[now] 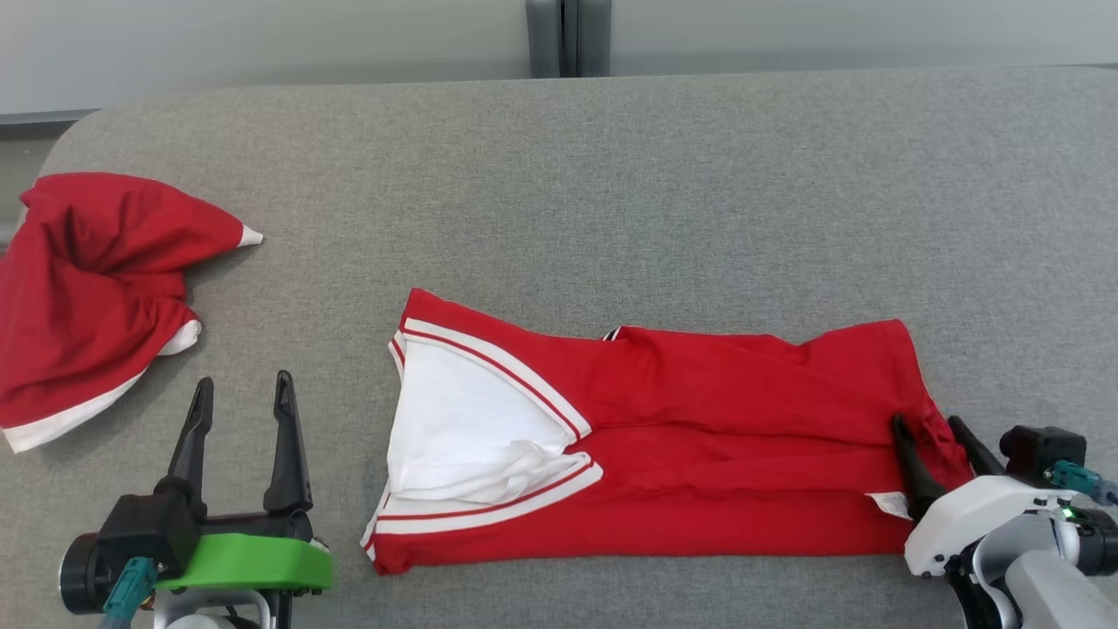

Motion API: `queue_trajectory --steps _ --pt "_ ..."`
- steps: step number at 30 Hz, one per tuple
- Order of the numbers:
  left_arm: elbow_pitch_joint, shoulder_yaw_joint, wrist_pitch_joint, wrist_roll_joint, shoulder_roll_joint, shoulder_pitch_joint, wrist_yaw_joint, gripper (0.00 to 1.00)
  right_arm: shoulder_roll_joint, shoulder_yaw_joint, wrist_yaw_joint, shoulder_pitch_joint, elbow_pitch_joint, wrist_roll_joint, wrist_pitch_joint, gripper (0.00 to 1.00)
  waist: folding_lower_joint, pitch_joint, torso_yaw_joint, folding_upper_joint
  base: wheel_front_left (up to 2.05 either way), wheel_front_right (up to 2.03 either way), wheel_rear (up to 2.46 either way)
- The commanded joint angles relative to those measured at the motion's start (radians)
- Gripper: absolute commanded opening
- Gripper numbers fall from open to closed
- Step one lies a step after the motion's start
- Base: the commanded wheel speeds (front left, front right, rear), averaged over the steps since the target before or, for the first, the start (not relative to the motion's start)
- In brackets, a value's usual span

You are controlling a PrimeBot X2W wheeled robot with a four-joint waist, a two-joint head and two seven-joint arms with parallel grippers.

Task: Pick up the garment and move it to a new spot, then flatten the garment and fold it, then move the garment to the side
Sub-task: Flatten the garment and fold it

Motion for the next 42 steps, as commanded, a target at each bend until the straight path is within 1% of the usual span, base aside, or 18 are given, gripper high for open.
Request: queue_trajectory --steps 1,3,4,5,7,8,11,14,18,23,27,32,34,39,42 --pt "0.002 0.011 0.000 0.005 0.000 -0.012 -0.005 1.00 0.007 0.012 -0.001 -0.011 0.021 0.013 0.004 1.00 0.0000 -0.001 0.002 0.0000 0.00 0.00 0.00" --pt "0.007 0.020 0.000 0.009 -0.003 -0.007 -0.009 1.00 0.013 0.035 -0.001 -0.012 0.051 0.032 0.013 1.00 0.0000 -0.003 0.003 0.0000 0.00 0.00 0.00" --pt "0.009 0.024 0.000 0.011 -0.004 -0.005 -0.010 1.00 0.019 0.048 -0.001 -0.011 0.066 0.046 0.018 0.89 0.0000 -0.004 0.002 0.0000 0.00 0.00 0.00" --pt "0.011 0.027 0.000 0.013 -0.004 -0.002 -0.012 1.00 0.024 0.059 -0.001 -0.011 0.076 0.057 0.023 0.46 0.0000 -0.005 0.002 0.0000 0.00 0.00 0.00" --pt "0.015 0.027 0.000 0.004 -0.004 0.004 -0.014 1.00 0.031 0.084 -0.001 -0.014 0.094 0.077 0.029 0.04 0.0000 -0.008 0.000 0.0000 0.00 0.00 0.00" --pt "0.017 0.025 0.000 0.002 -0.004 0.006 -0.013 1.00 0.033 0.093 -0.001 -0.016 0.103 0.090 0.029 0.00 0.0000 -0.010 -0.001 0.0000 0.00 0.00 0.00" --pt "0.025 0.018 0.000 0.001 -0.005 0.010 -0.008 1.00 0.035 0.114 -0.002 -0.023 0.120 0.120 0.024 0.00 0.0000 -0.018 -0.005 0.0000 0.00 0.00 0.00" --pt "0.033 0.017 0.000 0.009 -0.005 0.016 -0.006 1.00 0.014 0.110 -0.002 -0.036 0.132 0.141 0.007 0.00 0.0000 -0.033 -0.012 0.0000 0.00 0.00 0.00" --pt "0.037 0.022 0.000 0.015 -0.005 0.026 -0.004 1.00 -0.045 0.065 -0.003 -0.057 0.143 0.163 -0.014 0.00 0.0000 -0.049 -0.023 0.0000 0.00 0.00 0.00" --pt "0.041 0.027 0.000 0.014 -0.004 0.030 -0.009 1.00 -0.121 0.000 -0.002 -0.076 0.162 0.162 -0.021 0.00 0.0000 -0.063 -0.034 0.0000 0.00 0.00 0.00" --pt "0.042 0.024 0.000 0.009 -0.004 0.040 -0.006 1.00 -0.153 -0.013 -0.002 -0.084 0.151 0.141 -0.021 0.00 0.0000 -0.073 -0.041 0.0000 0.00 0.00 0.00" --pt "0.042 0.025 0.000 0.003 -0.004 0.048 0.001 1.00 -0.132 -0.007 -0.002 -0.091 0.090 0.122 -0.021 0.00 0.0000 -0.087 -0.050 0.0000 0.00 0.00 0.00" --pt "0.045 0.027 0.000 0.003 -0.004 0.054 0.003 1.00 -0.103 0.011 -0.001 -0.079 0.029 0.098 -0.021 0.00 0.0000 -0.094 -0.053 0.0000 0.00 0.00 0.00" --pt "0.047 0.024 0.000 0.001 -0.004 0.059 0.006 1.00 -0.050 0.062 -0.001 -0.051 -0.073 0.072 -0.021 0.00 0.0000 -0.105 -0.049 0.0000 0.00 0.00 0.00" --pt "0.049 0.022 0.000 -0.001 -0.004 0.062 0.006 1.00 -0.011 0.114 -0.001 -0.037 -0.137 0.057 -0.012 0.00 0.0000 -0.106 -0.043 0.0000 0.00 0.00 0.00"
